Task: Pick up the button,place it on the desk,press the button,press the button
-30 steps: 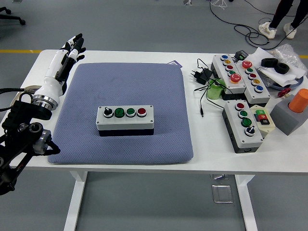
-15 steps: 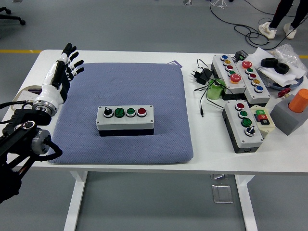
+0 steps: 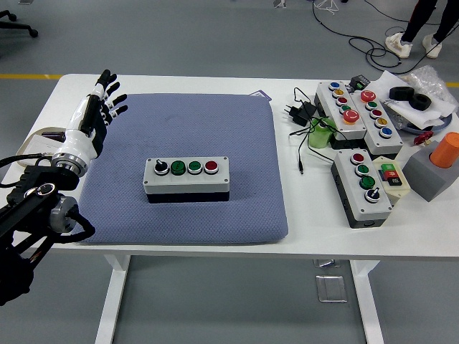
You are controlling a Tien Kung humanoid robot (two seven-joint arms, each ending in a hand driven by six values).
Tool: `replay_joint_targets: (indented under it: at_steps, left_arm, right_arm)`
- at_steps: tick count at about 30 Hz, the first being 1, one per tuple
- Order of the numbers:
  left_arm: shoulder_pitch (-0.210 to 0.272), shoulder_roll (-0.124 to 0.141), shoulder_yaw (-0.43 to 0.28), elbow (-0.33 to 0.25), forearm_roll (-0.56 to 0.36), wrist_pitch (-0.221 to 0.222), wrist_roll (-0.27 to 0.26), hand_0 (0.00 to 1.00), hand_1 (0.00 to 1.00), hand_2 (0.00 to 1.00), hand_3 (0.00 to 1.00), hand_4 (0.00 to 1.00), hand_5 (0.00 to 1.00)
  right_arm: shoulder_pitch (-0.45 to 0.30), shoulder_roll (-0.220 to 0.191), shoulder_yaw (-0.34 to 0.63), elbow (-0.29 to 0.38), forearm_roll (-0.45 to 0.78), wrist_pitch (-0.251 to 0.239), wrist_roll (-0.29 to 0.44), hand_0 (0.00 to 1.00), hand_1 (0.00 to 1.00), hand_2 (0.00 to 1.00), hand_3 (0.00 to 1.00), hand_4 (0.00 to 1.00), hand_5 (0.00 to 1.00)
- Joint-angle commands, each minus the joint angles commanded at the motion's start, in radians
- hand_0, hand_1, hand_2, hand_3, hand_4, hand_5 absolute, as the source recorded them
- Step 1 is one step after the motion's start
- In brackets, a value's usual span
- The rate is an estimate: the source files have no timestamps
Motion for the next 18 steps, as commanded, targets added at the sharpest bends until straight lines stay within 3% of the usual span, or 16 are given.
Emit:
replay_joint_targets:
  at_steps: [18]
  left_arm:
    - [-0.004, 0.006, -0.008, 0.003, 0.001, 0.006, -0.001, 0.869, 0.923, 0.989, 0.948, 0.699, 0.998]
  right_arm:
    - [0.008, 0.000, 0.000, 0.000, -0.001, 0.000, -0.002, 0.627, 0.477, 0.539, 0.582, 0.279, 0.022]
